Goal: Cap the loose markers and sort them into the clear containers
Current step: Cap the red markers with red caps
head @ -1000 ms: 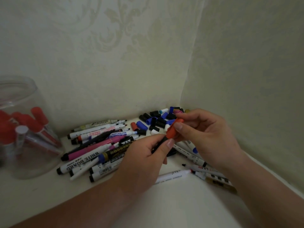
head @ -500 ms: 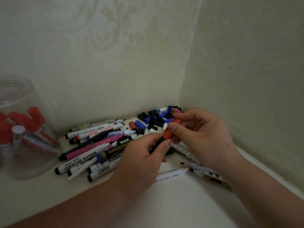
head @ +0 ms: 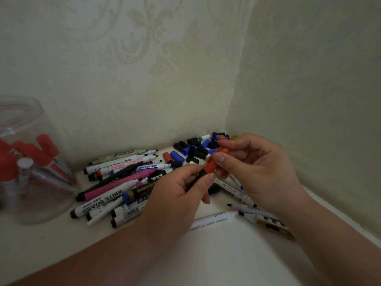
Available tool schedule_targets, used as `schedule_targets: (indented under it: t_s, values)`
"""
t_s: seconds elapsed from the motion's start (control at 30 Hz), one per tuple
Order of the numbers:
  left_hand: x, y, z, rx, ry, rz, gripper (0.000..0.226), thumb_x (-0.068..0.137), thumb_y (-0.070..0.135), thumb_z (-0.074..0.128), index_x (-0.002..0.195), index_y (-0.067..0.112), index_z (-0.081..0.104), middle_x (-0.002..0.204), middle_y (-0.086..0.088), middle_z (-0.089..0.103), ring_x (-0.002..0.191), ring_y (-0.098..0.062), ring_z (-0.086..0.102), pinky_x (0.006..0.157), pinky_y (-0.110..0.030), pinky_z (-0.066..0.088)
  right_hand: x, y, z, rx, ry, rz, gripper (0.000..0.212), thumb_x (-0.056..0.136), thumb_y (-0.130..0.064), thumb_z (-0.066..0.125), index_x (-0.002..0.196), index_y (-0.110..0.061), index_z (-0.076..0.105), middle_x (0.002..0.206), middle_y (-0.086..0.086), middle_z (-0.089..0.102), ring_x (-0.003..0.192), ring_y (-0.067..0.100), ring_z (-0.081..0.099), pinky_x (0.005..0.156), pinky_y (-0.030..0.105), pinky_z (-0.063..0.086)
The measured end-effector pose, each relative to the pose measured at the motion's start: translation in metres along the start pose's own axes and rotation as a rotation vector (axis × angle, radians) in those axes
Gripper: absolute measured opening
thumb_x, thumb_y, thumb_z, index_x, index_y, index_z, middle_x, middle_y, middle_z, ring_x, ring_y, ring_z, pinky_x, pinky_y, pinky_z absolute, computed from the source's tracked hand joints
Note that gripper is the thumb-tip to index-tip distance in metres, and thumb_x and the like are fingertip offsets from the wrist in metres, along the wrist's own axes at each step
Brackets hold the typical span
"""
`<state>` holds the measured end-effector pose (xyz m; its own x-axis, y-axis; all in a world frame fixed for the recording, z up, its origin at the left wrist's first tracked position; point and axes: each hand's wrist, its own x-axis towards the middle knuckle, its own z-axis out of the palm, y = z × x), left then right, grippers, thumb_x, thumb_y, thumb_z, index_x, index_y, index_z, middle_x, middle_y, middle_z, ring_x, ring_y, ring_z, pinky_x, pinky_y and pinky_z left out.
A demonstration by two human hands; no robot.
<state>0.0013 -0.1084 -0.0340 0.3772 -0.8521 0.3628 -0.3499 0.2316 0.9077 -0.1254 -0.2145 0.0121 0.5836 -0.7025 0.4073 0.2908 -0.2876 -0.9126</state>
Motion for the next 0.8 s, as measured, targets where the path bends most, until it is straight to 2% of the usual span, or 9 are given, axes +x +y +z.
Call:
schedule_targets:
  t_s: [0.1, 0.2, 0.3, 0.4, 0.47, 0.5, 0.57, 0.67, 0.8]
  values:
    - [-0.002, 0.002, 0.0, 0.028, -0.001, 0.011, 0.015, 0.094, 0.035, 0.059, 0.084, 0.033, 0.07, 0.063, 0.002, 0.065, 0.045, 0.001, 0.043, 0.048, -0.015, 0.036, 0.001, -0.001, 0.001, -0.02, -0.015, 0.042, 0.015, 0.079, 0.004, 0.071, 0.093, 0.0, 0.066, 0.076, 0.022, 0.073, 0.057, 0.026, 0.064, 0.053, 0.027, 0.055]
    - [-0.001, 0.009, 0.0, -0.036, -0.028, -0.037, 0.02, 0.096, 0.031, 0.057, 0.081, 0.027, 0.069, 0.055, 0.005, 0.059, 0.042, -0.002, 0.04, 0.044, -0.015, 0.032, -0.001, -0.004, 0.001, -0.047, -0.002, 0.044, 0.014, 0.083, 0.006, 0.069, 0.096, -0.001, 0.066, 0.075, 0.019, 0.074, 0.058, 0.025, 0.065, 0.056, 0.028, 0.057]
    - [0.004, 0.016, -0.003, -0.065, -0.037, -0.065, 0.038, 0.103, 0.031, 0.047, 0.074, 0.013, 0.063, 0.046, 0.003, 0.045, 0.04, -0.013, 0.031, 0.042, -0.03, 0.026, 0.006, -0.006, -0.01, -0.021, 0.143, 0.043, 0.011, 0.088, -0.003, 0.068, 0.099, -0.005, 0.066, 0.077, 0.014, 0.075, 0.062, 0.025, 0.067, 0.06, 0.031, 0.058]
    - [0.008, 0.02, -0.012, -0.134, -0.006, -0.113, 0.037, 0.105, 0.03, 0.045, 0.088, 0.003, 0.063, 0.059, -0.022, 0.045, 0.047, -0.026, 0.028, 0.043, -0.039, 0.021, 0.016, -0.004, -0.028, 0.059, 0.343, 0.052, 0.008, 0.091, -0.004, 0.066, 0.097, -0.009, 0.064, 0.074, 0.01, 0.074, 0.058, 0.02, 0.063, 0.056, 0.027, 0.053]
    - [0.01, 0.021, -0.019, -0.156, -0.002, -0.199, 0.02, 0.103, 0.019, 0.048, 0.097, 0.007, 0.063, 0.064, -0.016, 0.05, 0.05, -0.026, 0.032, 0.043, -0.034, 0.021, 0.017, 0.001, -0.033, 0.004, 0.365, 0.086, 0.008, 0.091, -0.006, 0.067, 0.097, -0.01, 0.065, 0.076, 0.01, 0.074, 0.06, 0.021, 0.064, 0.057, 0.029, 0.052]
    - [0.011, 0.022, -0.022, -0.109, -0.027, -0.22, 0.011, 0.1, 0.016, 0.053, 0.095, 0.015, 0.063, 0.062, -0.007, 0.051, 0.049, -0.022, 0.035, 0.043, -0.03, 0.024, 0.016, 0.003, -0.034, -0.044, 0.351, 0.098, 0.008, 0.091, -0.006, 0.068, 0.097, -0.01, 0.065, 0.076, 0.009, 0.074, 0.061, 0.021, 0.064, 0.058, 0.029, 0.053]
    - [0.011, 0.023, -0.025, 0.179, -0.106, -0.185, 0.014, 0.093, 0.021, 0.065, 0.083, 0.027, 0.057, 0.058, 0.009, 0.048, 0.048, -0.008, 0.04, 0.047, -0.023, 0.034, 0.014, 0.004, -0.033, -0.127, 0.324, 0.1, 0.008, 0.091, -0.008, 0.068, 0.098, -0.01, 0.065, 0.075, 0.007, 0.075, 0.062, 0.019, 0.065, 0.058, 0.029, 0.055]
    - [0.005, 0.03, -0.019, 0.618, -0.308, -0.186, 0.026, 0.086, 0.044, 0.073, 0.081, 0.03, 0.051, 0.069, 0.011, 0.053, 0.058, -0.002, 0.045, 0.052, -0.015, 0.036, 0.011, 0.001, -0.033, -0.204, 0.304, 0.085, 0.01, 0.092, -0.012, 0.068, 0.101, -0.011, 0.066, 0.078, 0.005, 0.076, 0.064, 0.016, 0.068, 0.059, 0.029, 0.056]
    - [0.0, 0.033, -0.01, 0.878, -0.499, -0.195, 0.03, 0.084, 0.057, 0.07, 0.089, 0.036, 0.049, 0.088, 0.015, 0.053, 0.076, -0.002, 0.049, 0.06, -0.018, 0.034, 0.012, -0.002, -0.036, -0.247, 0.336, 0.07, 0.01, 0.091, -0.011, 0.069, 0.1, -0.01, 0.066, 0.077, 0.004, 0.075, 0.061, 0.013, 0.067, 0.054, 0.03, 0.054]
